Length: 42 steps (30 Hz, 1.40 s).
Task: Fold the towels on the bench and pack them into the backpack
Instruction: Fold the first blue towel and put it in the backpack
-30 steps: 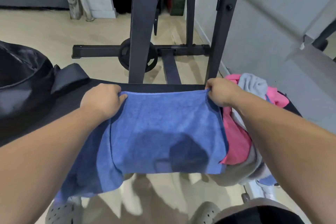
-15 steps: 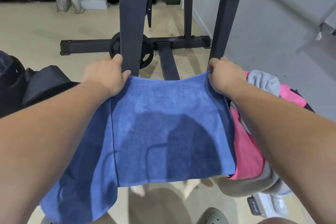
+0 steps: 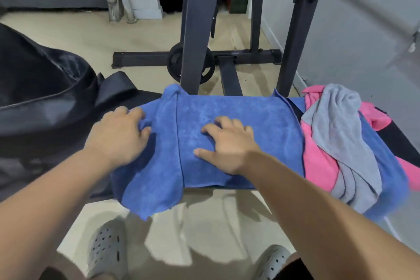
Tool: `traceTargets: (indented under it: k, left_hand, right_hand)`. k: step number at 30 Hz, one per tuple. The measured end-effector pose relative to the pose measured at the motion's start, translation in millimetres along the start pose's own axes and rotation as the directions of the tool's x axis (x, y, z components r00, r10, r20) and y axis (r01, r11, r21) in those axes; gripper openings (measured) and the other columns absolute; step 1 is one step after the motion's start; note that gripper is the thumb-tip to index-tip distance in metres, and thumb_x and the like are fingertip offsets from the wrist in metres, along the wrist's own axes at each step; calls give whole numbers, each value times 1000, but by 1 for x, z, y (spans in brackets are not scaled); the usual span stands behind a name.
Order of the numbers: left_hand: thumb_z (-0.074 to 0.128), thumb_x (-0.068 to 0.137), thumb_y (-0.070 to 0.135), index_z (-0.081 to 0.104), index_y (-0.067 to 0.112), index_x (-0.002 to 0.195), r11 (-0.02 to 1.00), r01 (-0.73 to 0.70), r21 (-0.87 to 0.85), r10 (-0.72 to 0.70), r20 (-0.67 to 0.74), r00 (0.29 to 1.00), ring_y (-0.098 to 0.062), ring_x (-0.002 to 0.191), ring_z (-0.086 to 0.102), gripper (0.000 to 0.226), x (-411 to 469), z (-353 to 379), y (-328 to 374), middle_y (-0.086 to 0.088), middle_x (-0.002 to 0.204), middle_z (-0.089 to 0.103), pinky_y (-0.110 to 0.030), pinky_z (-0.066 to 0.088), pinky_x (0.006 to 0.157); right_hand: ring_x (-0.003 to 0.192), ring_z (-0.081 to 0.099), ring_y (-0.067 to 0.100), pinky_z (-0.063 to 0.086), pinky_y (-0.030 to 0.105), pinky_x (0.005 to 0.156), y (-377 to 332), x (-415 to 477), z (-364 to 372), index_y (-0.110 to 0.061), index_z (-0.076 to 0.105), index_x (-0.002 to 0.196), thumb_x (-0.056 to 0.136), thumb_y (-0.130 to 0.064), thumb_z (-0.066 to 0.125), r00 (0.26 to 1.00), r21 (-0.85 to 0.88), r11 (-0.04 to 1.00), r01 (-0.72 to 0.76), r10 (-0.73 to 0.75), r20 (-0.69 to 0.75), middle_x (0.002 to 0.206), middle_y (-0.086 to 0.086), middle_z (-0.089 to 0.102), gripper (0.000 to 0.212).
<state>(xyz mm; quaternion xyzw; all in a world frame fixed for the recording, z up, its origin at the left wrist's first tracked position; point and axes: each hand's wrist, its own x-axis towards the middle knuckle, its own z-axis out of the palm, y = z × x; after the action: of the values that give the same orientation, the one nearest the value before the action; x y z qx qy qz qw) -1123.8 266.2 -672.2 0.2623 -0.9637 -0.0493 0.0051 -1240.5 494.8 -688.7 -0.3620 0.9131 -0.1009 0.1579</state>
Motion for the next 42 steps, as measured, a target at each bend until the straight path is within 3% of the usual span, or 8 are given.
traceTargets:
  k: [4,10,17,24,28,30,36,42]
  left_hand:
    - [42,93,65,50,21,79,975,154,159,-172,107,979,-26,77,56,46,-30,-14,-34,0,87,59,-37,48,70]
    - [52,90,59,59,23,74,975,202,97,-221,270,937,-17,72,60,40,-42,6,-36,5,79,62,-31,50,64]
    - [49,94,23,42,13,73,918,175,-356,-192,-11,981,-23,66,48,25,-27,11,-13,-3,71,52,-35,30,52]
    - [48,96,26,42,5,93,526,74,-847,-249,-71,966,-16,73,39,22,-9,-12,-2,-2,81,44,-38,36,67]
    - [55,97,19,56,22,97,643,-18,-766,-5,-28,1000,-16,82,55,3,-13,1,6,11,86,61,-39,46,80]
    - [56,95,13,62,32,118,655,-82,-751,119,-5,993,-10,100,60,30,-19,9,13,19,109,67,-23,46,88]
    - [60,93,10,52,33,144,759,-165,-629,255,54,966,-9,125,52,56,-27,21,23,16,141,56,-14,36,95]
    - [77,80,30,65,33,113,842,-195,-504,269,77,960,-12,106,59,35,-35,13,15,15,114,62,-27,45,90]
  right_hand:
    - [154,3,26,9,54,120,-7,-9,19,-47,23,155,90,-74,43,994,29,998,-52,49,97,169,-2,4,73]
    - [155,-14,22,-8,53,123,-7,-12,36,-49,13,157,91,-73,43,994,16,997,-81,80,69,170,-7,-9,77]
    - [153,7,20,4,48,123,-10,-11,35,-42,38,150,92,-68,47,987,175,980,-95,116,-114,165,-6,23,64]
    - [120,49,5,43,32,104,-55,10,6,-34,63,120,101,-46,51,962,668,725,166,30,-271,119,-18,59,25]
    - [78,61,10,49,30,74,-95,54,-30,-29,71,82,84,-64,67,973,723,685,91,92,-210,85,0,69,35]
    - [55,46,16,38,32,58,-101,75,-38,-19,53,54,73,-66,76,980,635,773,16,112,-161,56,6,51,55]
    - [62,51,19,36,30,54,-90,103,-23,-15,49,56,77,-43,77,990,123,984,-130,124,61,58,-2,52,44]
    - [59,50,13,42,27,59,-61,92,-12,-12,65,68,90,-30,73,987,451,884,-124,65,144,61,-4,59,29]
